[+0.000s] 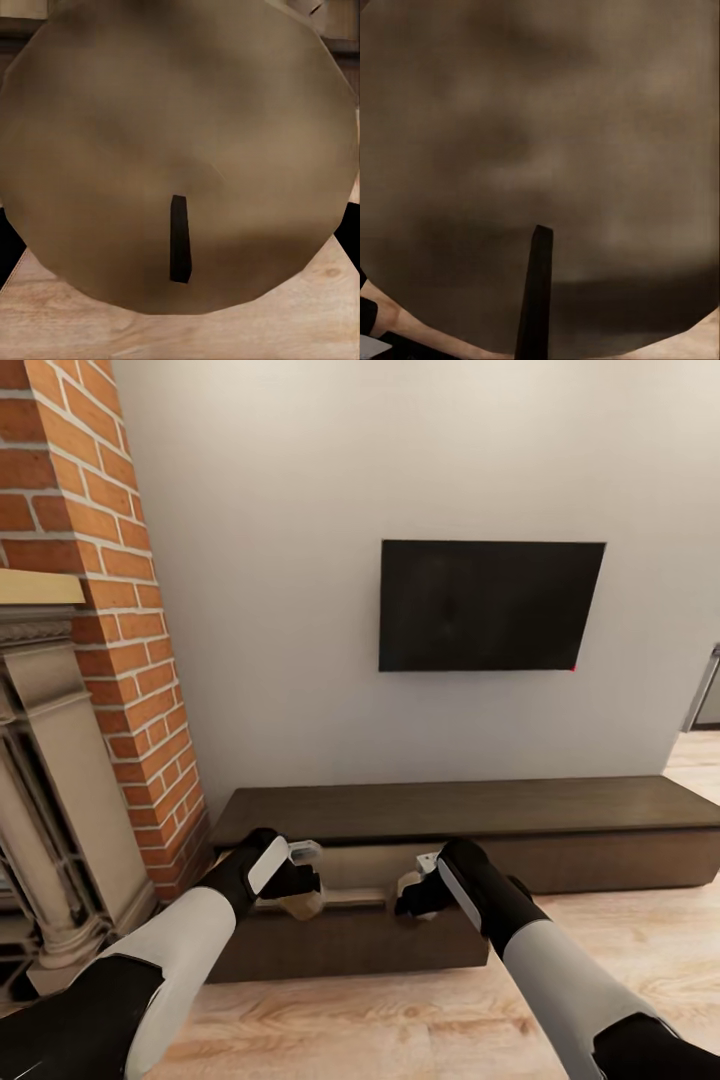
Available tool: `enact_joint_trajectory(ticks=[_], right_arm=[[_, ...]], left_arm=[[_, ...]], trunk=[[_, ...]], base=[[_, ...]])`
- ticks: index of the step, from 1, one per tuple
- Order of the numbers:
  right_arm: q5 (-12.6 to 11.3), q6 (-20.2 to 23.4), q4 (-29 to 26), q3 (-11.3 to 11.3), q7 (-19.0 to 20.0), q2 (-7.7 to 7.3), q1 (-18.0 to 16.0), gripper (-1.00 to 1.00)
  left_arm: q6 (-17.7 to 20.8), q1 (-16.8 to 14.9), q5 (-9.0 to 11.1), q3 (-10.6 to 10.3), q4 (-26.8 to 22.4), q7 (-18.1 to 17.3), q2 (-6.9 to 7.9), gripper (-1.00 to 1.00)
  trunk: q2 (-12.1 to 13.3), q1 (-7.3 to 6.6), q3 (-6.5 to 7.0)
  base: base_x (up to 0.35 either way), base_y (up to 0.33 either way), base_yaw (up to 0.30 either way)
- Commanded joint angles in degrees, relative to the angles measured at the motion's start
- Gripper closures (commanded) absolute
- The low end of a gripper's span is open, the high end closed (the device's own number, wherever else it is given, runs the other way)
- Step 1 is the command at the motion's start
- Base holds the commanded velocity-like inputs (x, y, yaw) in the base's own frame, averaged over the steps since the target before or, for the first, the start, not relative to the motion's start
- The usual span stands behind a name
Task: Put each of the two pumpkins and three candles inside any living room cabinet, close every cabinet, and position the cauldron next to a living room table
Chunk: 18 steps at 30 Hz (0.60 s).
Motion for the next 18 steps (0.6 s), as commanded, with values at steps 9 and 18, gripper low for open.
enact_joint_trajectory(ticks=[9,18], right_arm=[[-0.93,0.22,1.82,0.04,-0.29,0.06,-0.23,1.0],[-1.1,0.22,3.76,-0.05,-0.32,0.17,-0.24,1.0]], left_arm=[[-0.16,-0.04,0.63,-0.44,-0.02,0.52,0.05,1.0],[-3.3,-0.04,0.63,-0.46,3.06,0.53,-0.08,1.0]], trunk=[[-0.03,0.03,-0.06],[-0.03,0.03,-0.06]], base=[[0.331,0.069,0.0],[0.333,0.004,0.0]])
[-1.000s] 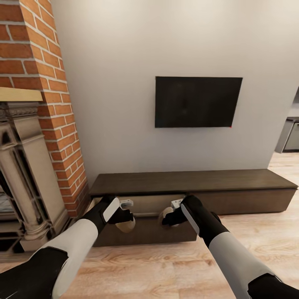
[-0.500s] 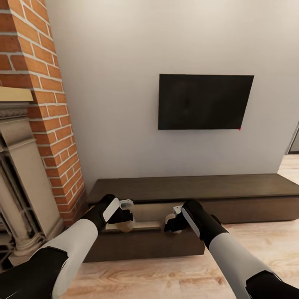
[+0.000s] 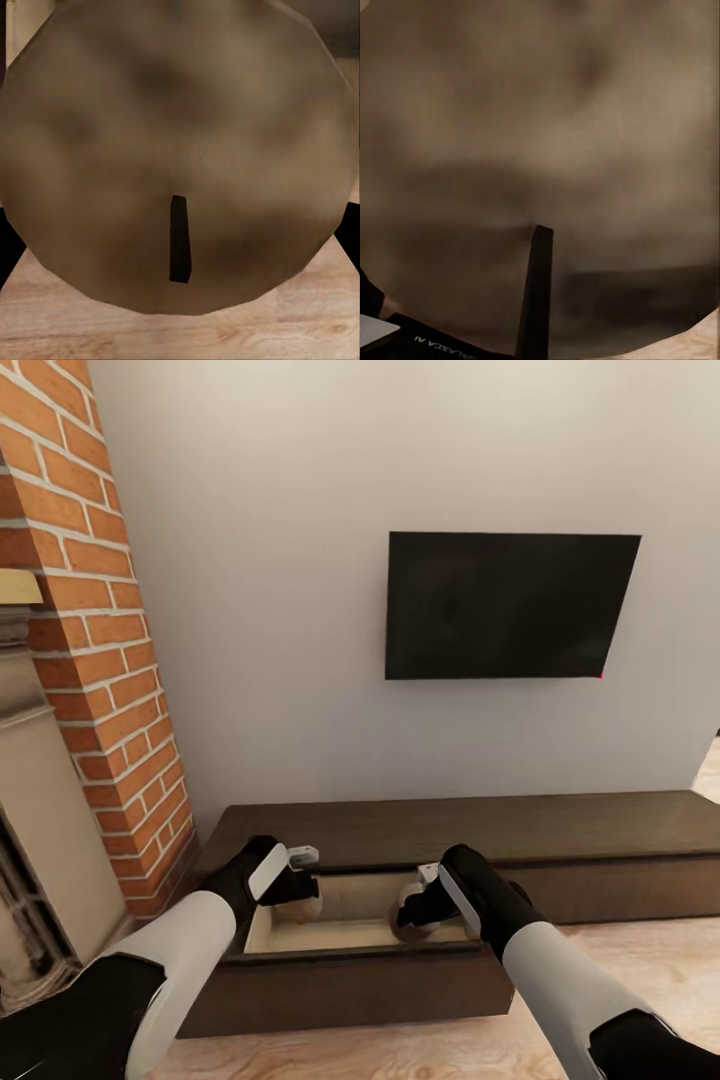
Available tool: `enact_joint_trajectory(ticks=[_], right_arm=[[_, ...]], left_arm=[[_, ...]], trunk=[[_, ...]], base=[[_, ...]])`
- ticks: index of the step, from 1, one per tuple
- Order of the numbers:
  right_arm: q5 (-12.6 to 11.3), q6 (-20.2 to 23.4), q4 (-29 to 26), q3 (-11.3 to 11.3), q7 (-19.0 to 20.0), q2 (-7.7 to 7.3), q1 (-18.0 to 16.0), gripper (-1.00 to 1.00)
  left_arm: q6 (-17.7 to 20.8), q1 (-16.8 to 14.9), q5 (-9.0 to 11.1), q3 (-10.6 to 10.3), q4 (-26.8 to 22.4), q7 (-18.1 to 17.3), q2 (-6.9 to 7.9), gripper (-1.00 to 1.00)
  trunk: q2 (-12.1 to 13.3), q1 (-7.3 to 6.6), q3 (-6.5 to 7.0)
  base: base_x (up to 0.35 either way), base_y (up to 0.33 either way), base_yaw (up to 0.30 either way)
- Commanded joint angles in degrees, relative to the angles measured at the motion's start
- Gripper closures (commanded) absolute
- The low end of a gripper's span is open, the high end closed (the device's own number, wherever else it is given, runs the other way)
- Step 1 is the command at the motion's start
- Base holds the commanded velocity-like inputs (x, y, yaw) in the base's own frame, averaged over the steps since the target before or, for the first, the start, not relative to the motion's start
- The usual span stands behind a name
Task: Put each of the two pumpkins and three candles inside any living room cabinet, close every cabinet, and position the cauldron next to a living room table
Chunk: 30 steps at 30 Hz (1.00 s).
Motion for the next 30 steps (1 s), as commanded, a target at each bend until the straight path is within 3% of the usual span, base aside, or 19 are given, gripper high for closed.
enact_joint_trajectory(ticks=[1,15,22,30], right_arm=[[-0.61,0.2,0.02,0.19,-0.33,-0.03,-0.06,1.0],[-0.6,0.2,0.13,0.19,-0.34,0.23,-0.06,1.0],[-0.59,0.15,0.13,0.33,-0.34,0.4,-0.06,1.0],[-0.62,0.14,0.25,0.44,-0.34,1.02,-0.06,1.0]], left_arm=[[-0.61,-0.05,0.67,-0.42,0.75,0.44,0.02,1.0],[-2.1,-0.05,0.67,-0.47,5.25,-0.16,-0.95,1.0],[-5.87,-0.05,0.67,-0.55,7.24,-0.45,-1.06,1.0],[-6.54,-0.05,0.46,-1.12,8.95,-0.52,-1.06,1.0]], trunk=[[-0.03,0.03,-0.06],[-0.03,0.03,-0.15],[-0.03,0.03,-0.16],[-0.03,0.03,-0.24]], base=[[0.325,-0.071,0.0],[0.272,-0.183,0.078],[0.041,-0.04,0.031],[0.11,-0.014,0.234]])
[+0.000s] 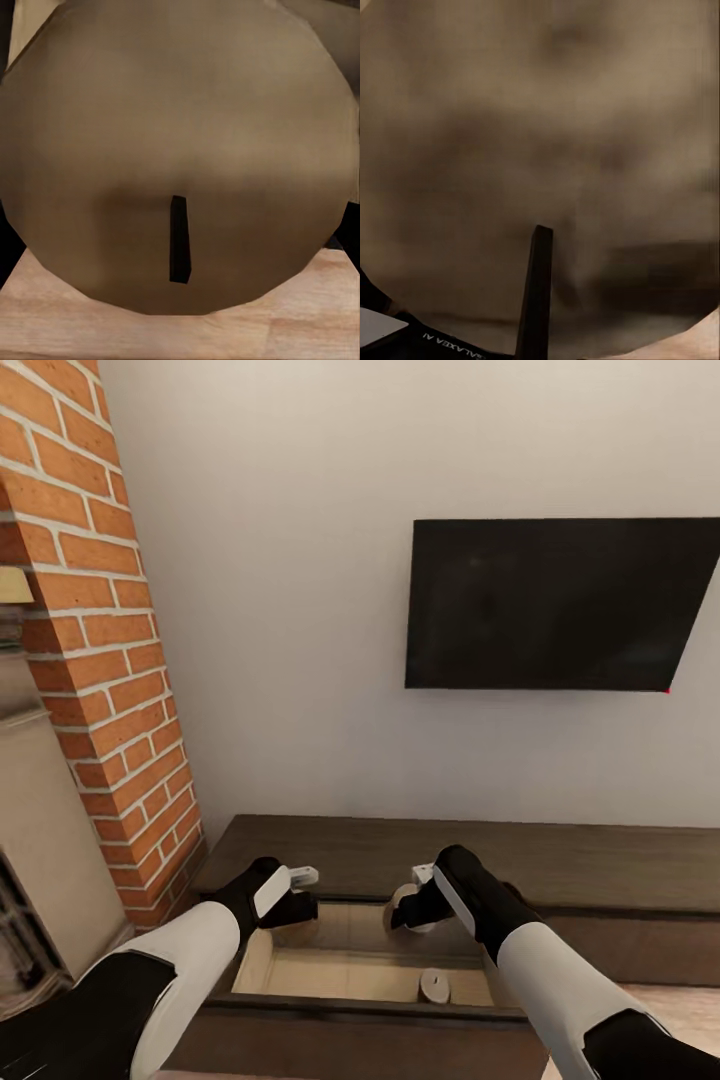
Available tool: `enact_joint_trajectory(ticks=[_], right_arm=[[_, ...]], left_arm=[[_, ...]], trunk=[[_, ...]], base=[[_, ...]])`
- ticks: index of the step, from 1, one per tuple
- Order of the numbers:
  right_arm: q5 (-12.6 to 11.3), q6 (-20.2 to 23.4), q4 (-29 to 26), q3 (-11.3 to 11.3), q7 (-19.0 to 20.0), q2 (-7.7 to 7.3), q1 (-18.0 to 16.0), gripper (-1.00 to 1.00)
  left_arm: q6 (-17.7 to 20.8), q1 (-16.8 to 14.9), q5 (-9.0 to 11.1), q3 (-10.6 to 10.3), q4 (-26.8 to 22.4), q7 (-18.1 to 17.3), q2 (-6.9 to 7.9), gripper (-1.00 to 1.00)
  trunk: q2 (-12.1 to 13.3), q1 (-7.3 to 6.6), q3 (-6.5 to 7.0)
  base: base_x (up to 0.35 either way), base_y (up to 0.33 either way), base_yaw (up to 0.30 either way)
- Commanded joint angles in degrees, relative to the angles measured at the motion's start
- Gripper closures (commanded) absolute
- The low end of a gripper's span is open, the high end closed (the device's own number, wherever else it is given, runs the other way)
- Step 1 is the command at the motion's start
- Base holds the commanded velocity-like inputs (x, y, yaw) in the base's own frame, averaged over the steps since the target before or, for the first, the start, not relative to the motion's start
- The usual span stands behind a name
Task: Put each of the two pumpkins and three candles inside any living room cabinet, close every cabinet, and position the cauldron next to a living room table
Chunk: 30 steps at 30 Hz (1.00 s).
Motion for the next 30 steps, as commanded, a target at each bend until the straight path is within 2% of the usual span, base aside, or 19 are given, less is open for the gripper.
enact_joint_trajectory(ticks=[1,6,11,14,17,20,21,23,25,27,30], right_arm=[[-0.33,0.2,-0.04,0.24,-0.35,0.26,-0.05,1.0],[-0.34,-0.31,-0.01,0.24,-0.35,1.09,-0.05,1.0],[-0.38,-4.66,1.38,-0.33,-0.49,1.26,-0.05,1.0],[-0.55,-6.41,3.89,-1.52,-1.59,1.45,0.0,1.0],[-0.58,-8.58,4.56,-3.26,-2.03,1.85,0.06,1.0],[-0.6,-11.09,6.24,-5.28,-3.68,3.83,0.18,1.0],[-0.68,-12.04,7.67,-5.62,-5.91,4.85,0.2,1.0],[-0.73,-13.3,8.5,-5.73,-7.3,5.68,0.21,1.0],[-0.76,-14.97,9.05,-5.8,-8.26,6.44,0.21,1.0],[-1.13,-15.97,9.55,-5.82,-8.76,6.44,0.22,1.0],[-2.8,-16.41,10.59,-5.72,-9.46,6.44,0.22,1.0]], left_arm=[[0.16,-0.03,0.75,-0.58,-0.05,0.45,0.0,1.0],[0.07,-0.03,0.7,-1.04,0.08,0.49,0.01,1.0],[-0.19,-0.03,0.69,-1.19,0.1,0.49,-0.39,1.0],[-3.17,0.03,0.64,-1.24,0.19,0.38,-1.07,1.0],[-4.01,0.04,0.62,-1.28,0.54,0.28,-1.27,1.0],[-4.48,0.08,0.6,-1.3,0.92,0.06,-1.38,1.0],[-4.55,0.18,0.6,-1.31,1.44,-0.09,-1.39,1.0],[-4.58,0.25,0.56,-1.78,2.0,-0.42,-1.4,1.0],[-4.59,0.29,0.56,-3.99,2.5,-1.28,-1.43,1.0],[-4.6,0.34,0.59,-7.68,2.79,-2.93,-1.49,1.0],[-4.6,0.41,0.59,-9.6,2.89,-4.14,-1.63,1.0]], trunk=[[-0.03,0.02,-0.08],[-0.03,0.02,-0.1],[-0.03,0.02,-0.1],[-0.03,0.02,-0.1],[-0.03,0.02,-0.11],[-0.03,0.02,-0.11],[-0.03,0.02,-0.11],[-0.03,0.02,-0.11],[-0.03,0.02,-0.11],[-0.03,0.02,-0.11],[-0.03,0.02,-0.11]], base=[[0.293,-0.081,0.124],[0.31,-0.105,0.05],[0.103,-0.038,0.007],[0.015,-0.005,0.001],[0.011,-0.002,0.0],[0.107,-0.032,0.0],[0.209,-0.095,0.0],[0.133,-0.061,0.0],[0.062,-0.028,0.0],[0.023,-0.011,0.0],[0.009,-0.004,0.0]])
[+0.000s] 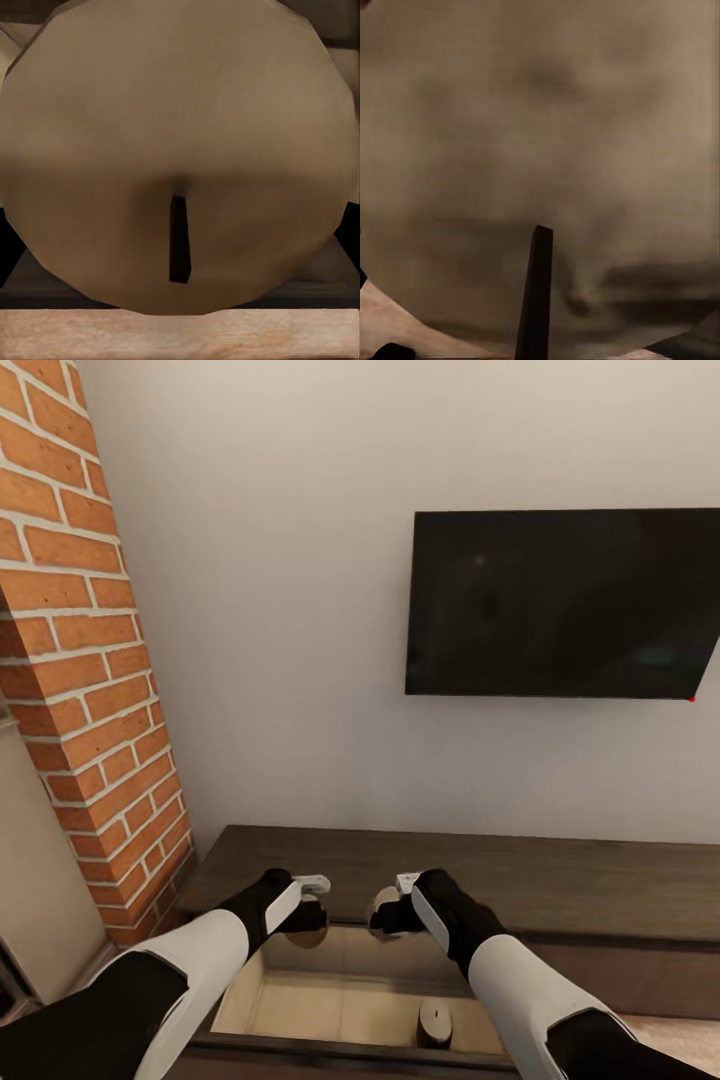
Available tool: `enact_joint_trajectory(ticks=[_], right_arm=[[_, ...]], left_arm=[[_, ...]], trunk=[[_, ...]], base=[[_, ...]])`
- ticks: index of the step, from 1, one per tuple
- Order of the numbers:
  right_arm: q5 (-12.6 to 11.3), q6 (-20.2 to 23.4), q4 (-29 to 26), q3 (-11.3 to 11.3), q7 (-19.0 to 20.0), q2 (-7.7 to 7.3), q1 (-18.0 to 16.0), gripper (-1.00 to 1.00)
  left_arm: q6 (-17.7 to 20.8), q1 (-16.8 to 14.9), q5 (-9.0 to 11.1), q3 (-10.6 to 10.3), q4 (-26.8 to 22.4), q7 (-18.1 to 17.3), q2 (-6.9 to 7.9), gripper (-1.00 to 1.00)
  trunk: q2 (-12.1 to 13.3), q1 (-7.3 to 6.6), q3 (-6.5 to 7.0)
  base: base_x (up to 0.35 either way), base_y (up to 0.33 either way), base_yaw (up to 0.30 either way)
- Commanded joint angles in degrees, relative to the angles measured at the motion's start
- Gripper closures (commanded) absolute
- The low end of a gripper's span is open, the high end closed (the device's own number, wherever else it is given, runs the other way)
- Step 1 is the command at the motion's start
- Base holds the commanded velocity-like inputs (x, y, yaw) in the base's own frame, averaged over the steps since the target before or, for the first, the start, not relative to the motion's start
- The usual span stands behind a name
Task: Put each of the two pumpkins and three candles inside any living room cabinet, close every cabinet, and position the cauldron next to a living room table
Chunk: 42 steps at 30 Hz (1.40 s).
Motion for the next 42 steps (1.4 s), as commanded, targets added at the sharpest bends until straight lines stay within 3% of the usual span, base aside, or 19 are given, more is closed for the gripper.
enact_joint_trajectory(ticks=[1,6,10,20,27,42], right_arm=[[-1.83,0.0,0.59,0.16,-2.55,0.0,-0.05,1.0],[-7.64,-1.14,0.99,0.27,-8.11,0.0,-0.05,1.0],[-9.77,-1.37,1.04,0.37,-9.04,0.0,-0.05,1.0],[-10.29,-0.14,1.05,0.39,-9.3,0.0,-0.05,1.0],[-10.47,5.87,1.05,0.39,-9.1,0.0,-0.05,1.0],[-10.48,6.42,1.05,1.12,-7.55,0.0,-0.05,1.0]], left_arm=[[0.25,0.02,0.49,-0.94,-0.08,0.08,-0.07,1.0],[0.29,0.06,0.5,-1.27,-0.06,-0.13,-0.11,1.0],[0.33,0.07,0.5,-1.31,-0.06,-0.16,-0.12,1.0],[1.26,0.07,0.5,-1.4,-0.06,-0.25,-0.03,1.0],[5.4,0.07,0.5,-1.41,-0.11,-0.29,-0.03,1.0],[5.62,0.07,0.5,-1.41,-0.06,-0.01,-0.03,1.0]], trunk=[[-0.03,-0.01,-0.06],[-0.03,-0.01,-0.06],[-0.03,-0.01,-0.06],[-0.03,-0.01,-0.06],[-0.03,-0.01,-0.06],[-0.03,-0.01,-0.09]], base=[[0.002,-0.001,0.0],[0.001,0.0,0.0],[-0.002,0.0,0.0],[-0.121,0.0,0.0],[-0.009,0.0,0.0],[0.0,0.0,0.054]])
